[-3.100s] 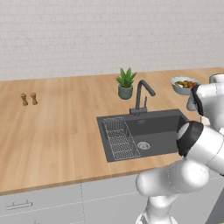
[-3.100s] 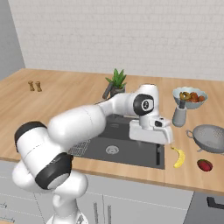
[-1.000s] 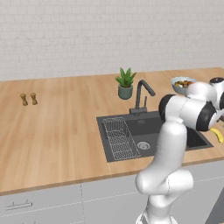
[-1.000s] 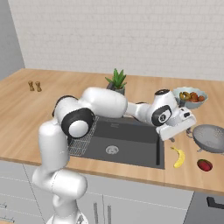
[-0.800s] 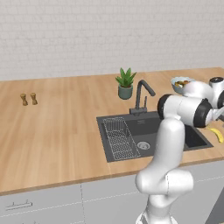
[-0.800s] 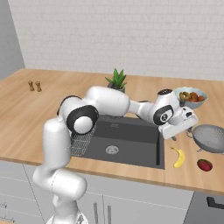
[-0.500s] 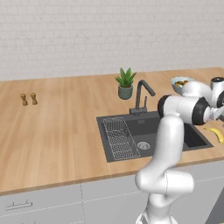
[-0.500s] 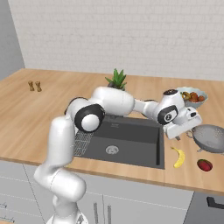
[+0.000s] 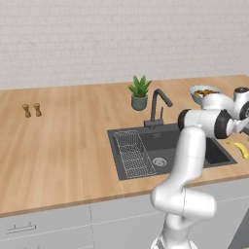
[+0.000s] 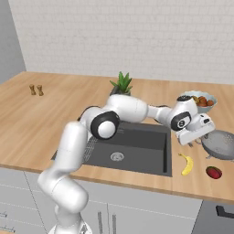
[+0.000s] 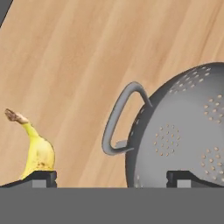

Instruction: Put the colander in the sink, put the banana, mango in the colander, and turn on the sink faucet and pour water over the colander.

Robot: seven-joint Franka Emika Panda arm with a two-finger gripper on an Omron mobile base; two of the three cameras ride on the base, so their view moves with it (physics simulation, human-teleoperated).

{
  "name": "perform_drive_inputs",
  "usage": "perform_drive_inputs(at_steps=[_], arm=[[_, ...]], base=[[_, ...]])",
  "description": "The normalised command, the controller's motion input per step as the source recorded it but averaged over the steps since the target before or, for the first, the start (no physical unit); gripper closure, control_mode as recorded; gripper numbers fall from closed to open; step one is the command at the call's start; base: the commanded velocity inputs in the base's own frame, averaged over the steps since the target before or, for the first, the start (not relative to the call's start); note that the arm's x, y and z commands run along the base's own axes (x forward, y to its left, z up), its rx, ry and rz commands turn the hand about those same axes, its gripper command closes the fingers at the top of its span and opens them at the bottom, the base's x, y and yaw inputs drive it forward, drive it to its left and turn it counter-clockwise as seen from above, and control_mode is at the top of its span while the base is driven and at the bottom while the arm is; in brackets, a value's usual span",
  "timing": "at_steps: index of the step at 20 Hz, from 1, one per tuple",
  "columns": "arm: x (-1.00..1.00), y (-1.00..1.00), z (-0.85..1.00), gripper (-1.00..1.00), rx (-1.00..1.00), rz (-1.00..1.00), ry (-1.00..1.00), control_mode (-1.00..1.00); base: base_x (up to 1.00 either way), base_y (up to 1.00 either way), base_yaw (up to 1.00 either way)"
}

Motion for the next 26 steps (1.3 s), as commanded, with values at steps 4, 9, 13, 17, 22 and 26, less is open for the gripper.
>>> perform_drive_inputs(at_steps=[4,9,13,17,22,26], arm=[[0.16,-0.16,-0.29,-1.0,0.0,-0.05,0.0,-1.0],[0.28,-0.12,-0.15,-1.0,0.0,-0.03,0.0,-1.0],[0.25,-0.02,-0.15,-1.0,0.0,-0.02,0.0,-1.0],[0.2,-0.08,-0.19,-1.0,0.0,-0.01,0.0,-1.0],[0.12,-0.15,-0.23,-1.0,0.0,-0.01,0.0,-1.0],[0.0,-0.2,-0.24,1.0,0.0,0.0,0.0,-1.0]], base=[[0.0,0.0,0.0],[0.0,0.0,0.0],[0.0,0.0,0.0],[0.0,0.0,0.0],[0.0,0.0,0.0],[0.0,0.0,0.0]])
